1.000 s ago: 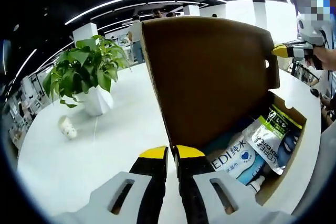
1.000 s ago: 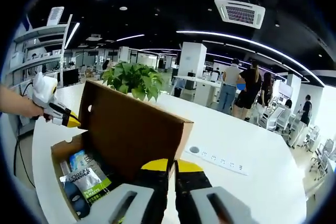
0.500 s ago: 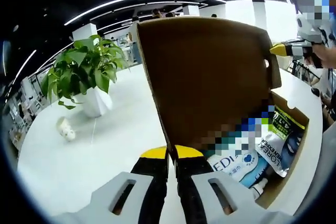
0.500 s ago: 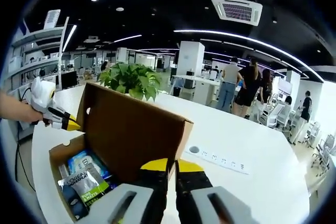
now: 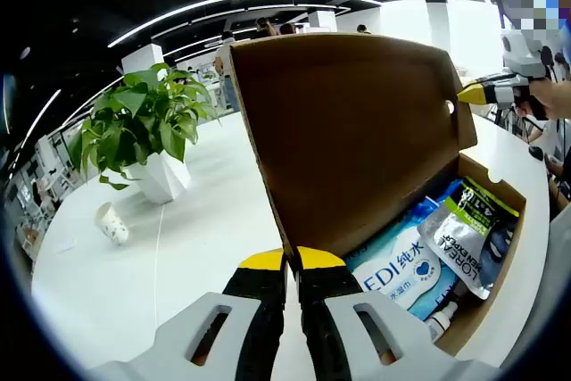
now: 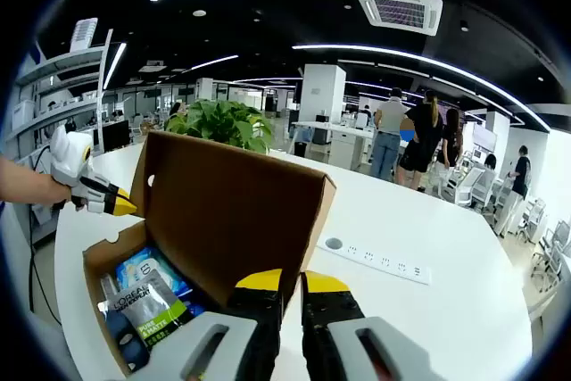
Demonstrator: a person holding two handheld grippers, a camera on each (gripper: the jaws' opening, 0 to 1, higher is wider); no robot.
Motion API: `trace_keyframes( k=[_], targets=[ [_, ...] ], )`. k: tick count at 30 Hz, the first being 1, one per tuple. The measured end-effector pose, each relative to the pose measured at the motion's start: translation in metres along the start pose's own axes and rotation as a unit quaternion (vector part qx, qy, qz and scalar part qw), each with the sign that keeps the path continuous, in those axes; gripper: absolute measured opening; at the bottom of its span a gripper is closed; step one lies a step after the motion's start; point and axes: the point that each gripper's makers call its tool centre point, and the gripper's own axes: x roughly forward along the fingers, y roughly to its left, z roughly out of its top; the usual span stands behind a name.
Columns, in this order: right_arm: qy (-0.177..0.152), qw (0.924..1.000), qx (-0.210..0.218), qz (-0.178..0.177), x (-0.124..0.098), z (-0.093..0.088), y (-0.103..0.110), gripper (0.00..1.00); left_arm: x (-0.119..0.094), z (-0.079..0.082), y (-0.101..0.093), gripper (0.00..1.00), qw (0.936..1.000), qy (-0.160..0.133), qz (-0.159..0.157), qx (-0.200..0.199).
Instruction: Operate the shoe box by opening the lid, removing the specified soft item, and placing it in the target area until the item is outside and the box remains undamaged.
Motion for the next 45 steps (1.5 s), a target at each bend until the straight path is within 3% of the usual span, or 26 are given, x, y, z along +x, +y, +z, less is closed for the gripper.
trace_keyframes(
  k=[20,45],
  targets=[
    [0.042,0.9988,0.025,0.005,-0.002,-0.048,0.012,0.0,0.002,0.001,0.002,0.01,1.0,0.001,-0.001,-0.001],
    [0.049,0.9983,0.032,0.006,0.01,-0.048,0.005,0.0,0.014,0.008,0.008,0.01,0.9998,0.003,0.004,-0.019]
  ],
)
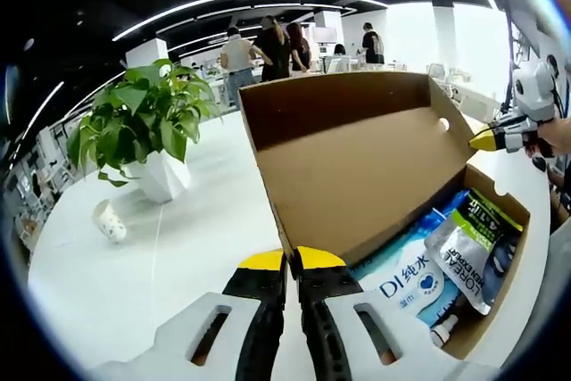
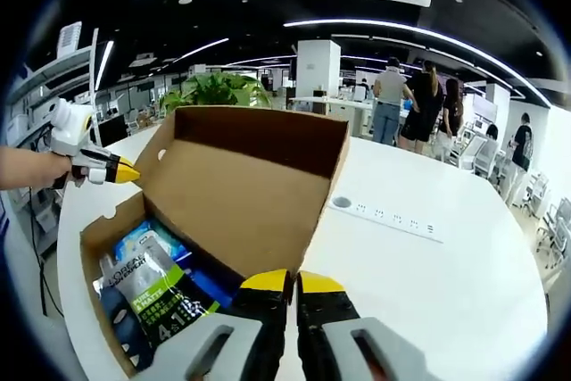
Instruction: Operate the shoe box by opening the lid, removing the specified soft item, and placing it in the target area until the item is outside and the box remains undamaged.
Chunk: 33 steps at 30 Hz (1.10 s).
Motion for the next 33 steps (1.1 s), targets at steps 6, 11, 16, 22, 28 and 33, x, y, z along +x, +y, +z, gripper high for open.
trace_keyframes(
  k=[6,11,16,22,28,33],
  targets=[
    [0.003,1.0,-0.003,0.002,0.003,0.0,-0.001,0.0,0.003,0.001,0.001,0.01,1.0,0.002,0.0,-0.009],
    [0.004,1.0,0.004,0.003,0.005,-0.001,-0.003,0.0,0.004,0.001,0.002,0.01,0.9998,0.002,0.0,-0.018],
    [0.005,1.0,0.007,0.003,0.006,-0.001,-0.003,0.0,0.003,-0.001,0.001,0.01,0.9997,0.003,0.0,-0.026],
    [0.006,0.9999,0.013,0.003,0.006,-0.002,-0.002,0.0,0.003,-0.003,0.002,0.01,0.9997,0.003,-0.001,-0.025],
    [0.007,0.9998,0.02,0.005,0.008,-0.002,-0.003,0.0,0.006,-0.002,0.003,0.01,0.9996,0.006,-0.001,-0.028],
    [0.011,0.9997,0.022,0.006,0.011,-0.002,-0.004,0.0,0.009,-0.002,0.003,0.01,0.9995,0.01,0.0,-0.028]
  ],
)
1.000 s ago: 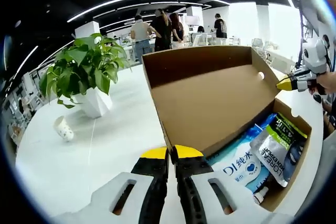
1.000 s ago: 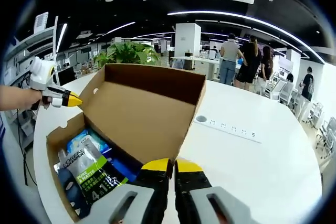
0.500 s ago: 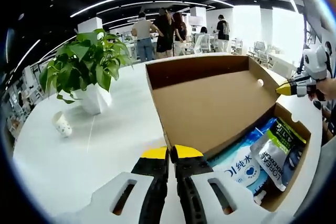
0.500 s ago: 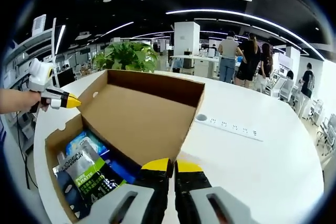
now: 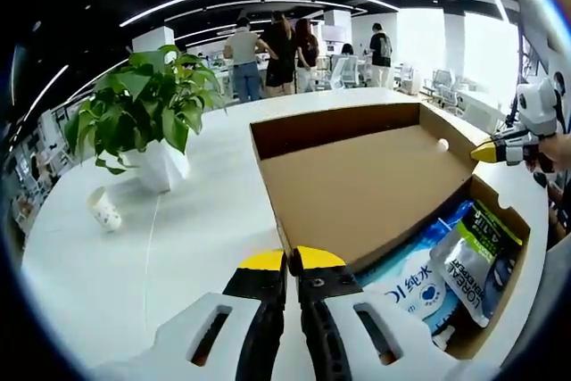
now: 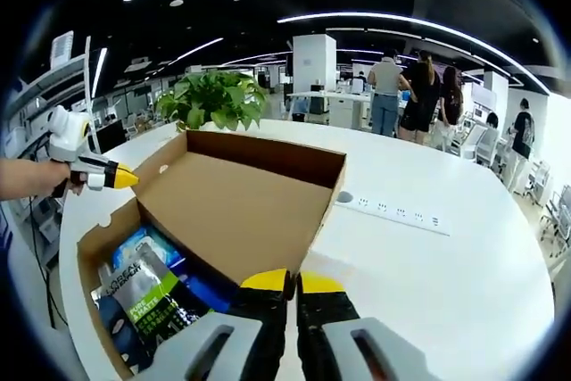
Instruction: Operate the shoe box by opening the lid, removing the specified soft item, and placing it in the target area until the item is outside and the box remains undamaged.
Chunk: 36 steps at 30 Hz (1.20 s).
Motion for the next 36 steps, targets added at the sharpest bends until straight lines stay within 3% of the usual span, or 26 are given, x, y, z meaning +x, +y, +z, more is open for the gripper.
trace_keyframes(
  k=[36],
  targets=[
    [0.017,0.9997,0.016,-0.001,0.015,-0.007,-0.004,0.01,0.016,-0.005,0.004,0.02,0.9994,0.016,0.008,-0.028]
  ],
)
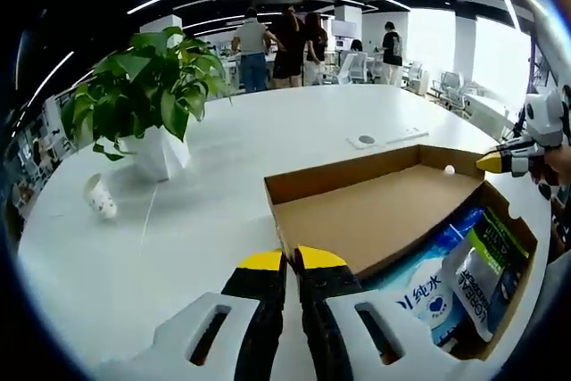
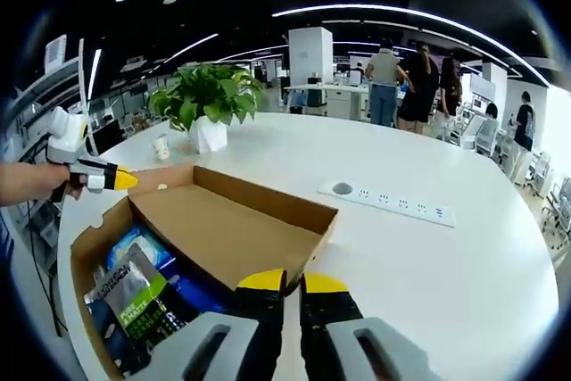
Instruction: Operate the shoe box by opening the lid, removing the specified soft item, and placing it in the target area until the item is outside and the box remains undamaged.
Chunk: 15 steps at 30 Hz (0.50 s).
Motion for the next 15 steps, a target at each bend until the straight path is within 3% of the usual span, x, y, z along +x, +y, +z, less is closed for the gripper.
trace_keyframes(
  k=[15],
  targets=[
    [0.005,1.0,-0.005,0.003,0.0024,-0.0021,-0.0004,0.02,0.0004,-0.0012,-0.003,0.03,1.0,0.001,-0.004,-0.001]
  ],
)
